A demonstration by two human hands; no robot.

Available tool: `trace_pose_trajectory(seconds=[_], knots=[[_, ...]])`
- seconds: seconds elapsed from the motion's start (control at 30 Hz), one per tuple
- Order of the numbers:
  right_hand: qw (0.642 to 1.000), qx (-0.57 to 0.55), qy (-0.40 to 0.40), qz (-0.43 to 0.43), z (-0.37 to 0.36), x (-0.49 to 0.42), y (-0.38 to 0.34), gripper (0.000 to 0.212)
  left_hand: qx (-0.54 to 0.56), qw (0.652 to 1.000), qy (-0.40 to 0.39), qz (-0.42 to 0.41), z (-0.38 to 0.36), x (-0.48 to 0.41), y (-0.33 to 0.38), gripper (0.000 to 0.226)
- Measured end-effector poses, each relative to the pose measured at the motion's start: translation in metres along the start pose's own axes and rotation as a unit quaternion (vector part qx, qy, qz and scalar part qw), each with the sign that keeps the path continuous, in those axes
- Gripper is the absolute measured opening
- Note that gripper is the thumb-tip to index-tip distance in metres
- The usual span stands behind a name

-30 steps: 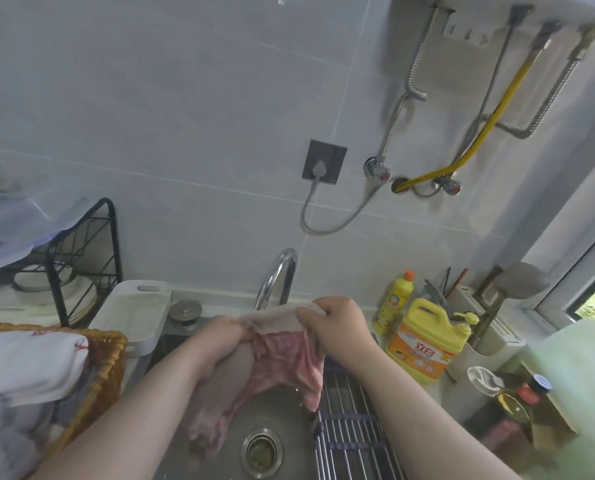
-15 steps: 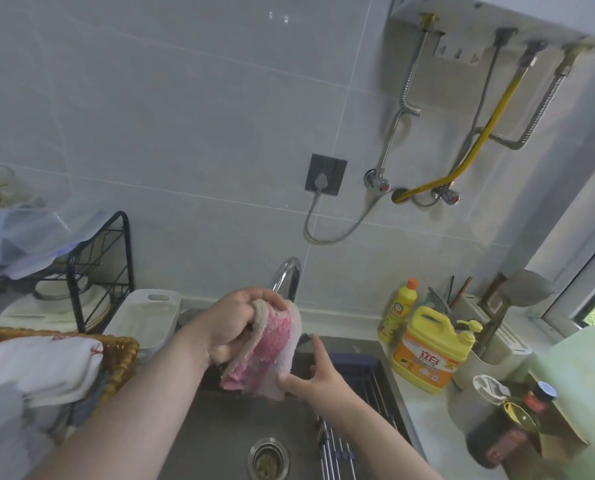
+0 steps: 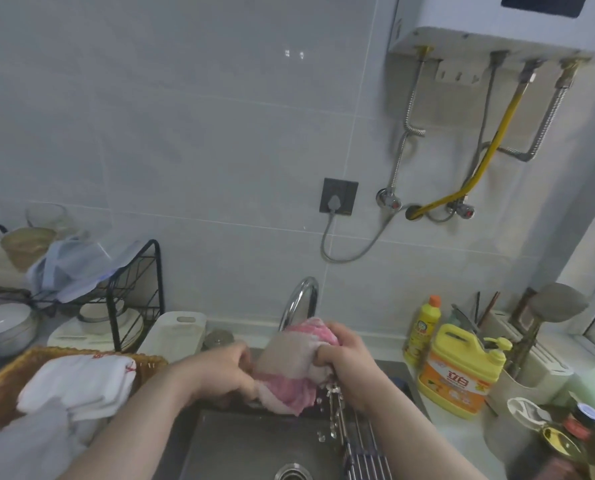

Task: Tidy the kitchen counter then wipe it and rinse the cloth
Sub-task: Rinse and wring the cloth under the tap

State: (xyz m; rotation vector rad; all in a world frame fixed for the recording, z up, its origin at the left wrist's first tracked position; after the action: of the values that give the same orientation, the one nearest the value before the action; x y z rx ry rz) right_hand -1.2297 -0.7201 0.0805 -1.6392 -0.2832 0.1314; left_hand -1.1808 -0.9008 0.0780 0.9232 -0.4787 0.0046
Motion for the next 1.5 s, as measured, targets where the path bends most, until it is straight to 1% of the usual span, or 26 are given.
trace_pose_trajectory(seconds=[0.03, 0.1, 0.17, 0.23, 0.33, 0.4, 0.47, 0.53, 0.6, 0.67, 0.7, 0.73, 0.8, 0.9, 0.93, 0.97, 1.03, 1.07, 1.1, 1.17, 1.23, 1.27, 1.3, 1.37, 1.43, 1.5], knots=[[1.000, 0.006, -0.006, 0.009, -0.004, -0.001, -0.007, 0.047, 0.053, 0.998, -0.032, -0.012, -0.009, 0.000, 0.004, 0.051], [0.999, 0.028, -0.014, 0.020, -0.012, -0.005, -0.019, 0.047, 0.196, 0.973, -0.099, -0.077, -0.023, 0.001, 0.020, 0.065], [0.999, 0.044, -0.019, 0.026, -0.021, -0.008, -0.025, 0.049, 0.236, 0.955, -0.107, -0.142, -0.025, -0.003, 0.031, 0.071], [0.999, 0.034, -0.026, 0.025, -0.030, -0.011, -0.027, 0.048, 0.262, 0.943, -0.091, -0.184, -0.028, -0.010, 0.037, 0.069], [0.999, -0.011, -0.039, 0.022, -0.039, -0.016, -0.025, 0.044, 0.342, 0.923, -0.037, -0.171, -0.031, -0.024, 0.032, 0.041], [0.998, -0.016, -0.054, 0.029, -0.042, -0.017, -0.024, 0.045, 0.376, 0.914, 0.018, -0.149, -0.028, -0.032, 0.024, 0.040], [0.998, 0.009, -0.066, 0.022, -0.041, -0.016, -0.025, 0.048, 0.368, 0.917, 0.073, -0.133, -0.019, -0.036, 0.016, 0.039], [0.996, 0.023, -0.082, 0.000, -0.032, -0.017, -0.023, 0.053, 0.306, 0.934, 0.129, -0.135, -0.007, -0.034, 0.015, 0.030], [0.993, -0.002, -0.105, -0.054, -0.022, -0.016, -0.012, 0.057, 0.231, 0.945, 0.188, -0.132, 0.005, -0.029, 0.016, 0.017], [0.984, -0.018, -0.113, -0.133, -0.015, -0.012, 0.005, 0.054, 0.046, 0.955, 0.257, -0.143, 0.015, -0.021, 0.026, 0.010], [0.979, -0.009, -0.121, -0.166, -0.015, -0.010, 0.012, 0.053, -0.049, 0.946, 0.282, -0.150, 0.017, -0.018, 0.032, 0.010], [0.974, -0.003, -0.124, -0.192, -0.016, -0.009, 0.018, 0.054, -0.108, 0.935, 0.297, -0.161, 0.016, -0.016, 0.037, 0.012], [0.965, -0.012, -0.109, -0.238, -0.021, -0.007, 0.027, 0.060, -0.172, 0.918, 0.308, -0.184, 0.011, -0.015, 0.046, 0.018], [0.955, -0.037, -0.028, -0.294, -0.021, -0.010, 0.039, 0.073, -0.273, 0.876, 0.339, -0.208, 0.000, -0.017, 0.054, 0.008], [0.953, -0.043, -0.005, -0.300, -0.020, -0.012, 0.040, 0.075, -0.304, 0.863, 0.342, -0.213, -0.004, -0.019, 0.054, 0.013], [0.952, -0.060, 0.010, -0.301, -0.021, -0.015, 0.041, 0.075, -0.336, 0.852, 0.333, -0.223, -0.010, -0.022, 0.054, 0.021], [0.948, -0.105, 0.044, -0.297, -0.026, -0.019, 0.042, 0.063, -0.395, 0.828, 0.327, -0.228, -0.020, -0.026, 0.054, 0.033], [0.951, -0.114, 0.068, -0.278, -0.025, -0.025, 0.045, 0.053, -0.391, 0.832, 0.321, -0.227, -0.022, -0.029, 0.052, 0.032], [0.958, -0.100, 0.107, -0.248, -0.020, -0.029, 0.046, 0.042, -0.377, 0.836, 0.331, -0.220, -0.020, -0.030, 0.053, 0.030], [0.963, -0.044, 0.196, -0.180, -0.007, -0.029, 0.043, 0.023, -0.315, 0.877, 0.309, -0.193, -0.015, -0.030, 0.053, 0.028], [0.965, -0.011, 0.228, -0.130, -0.003, -0.025, 0.033, 0.017, -0.256, 0.916, 0.259, -0.170, -0.016, -0.033, 0.054, 0.017], [0.969, -0.001, 0.221, -0.107, -0.003, -0.025, 0.027, 0.017, -0.220, 0.938, 0.219, -0.152, -0.018, -0.033, 0.053, 0.009], [0.974, 0.004, 0.208, -0.086, -0.005, -0.025, 0.022, 0.019, -0.163, 0.961, 0.175, -0.135, -0.020, -0.036, 0.048, 0.010], [0.983, -0.013, 0.177, -0.049, -0.010, -0.026, 0.011, 0.033, -0.001, 0.988, 0.096, -0.122, -0.024, -0.043, 0.038, 0.023], [0.987, -0.053, 0.151, -0.021, -0.014, -0.028, 0.006, 0.037, 0.105, 0.986, 0.045, -0.121, -0.025, -0.052, 0.028, 0.028], [0.987, -0.105, 0.120, 0.002, -0.018, -0.033, 0.004, 0.026, 0.186, 0.976, 0.004, -0.111, -0.025, -0.058, 0.020, 0.026]])
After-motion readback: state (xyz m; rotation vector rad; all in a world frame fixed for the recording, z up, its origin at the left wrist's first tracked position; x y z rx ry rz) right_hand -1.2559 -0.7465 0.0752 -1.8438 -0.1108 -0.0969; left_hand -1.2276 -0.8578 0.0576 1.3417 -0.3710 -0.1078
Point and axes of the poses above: each hand's wrist, its own x-axis away from the middle knuckle, its own z-axis out of the back of the hand, y = z × x, the point moved 8 cm from there along -x, towards the middle knuckle
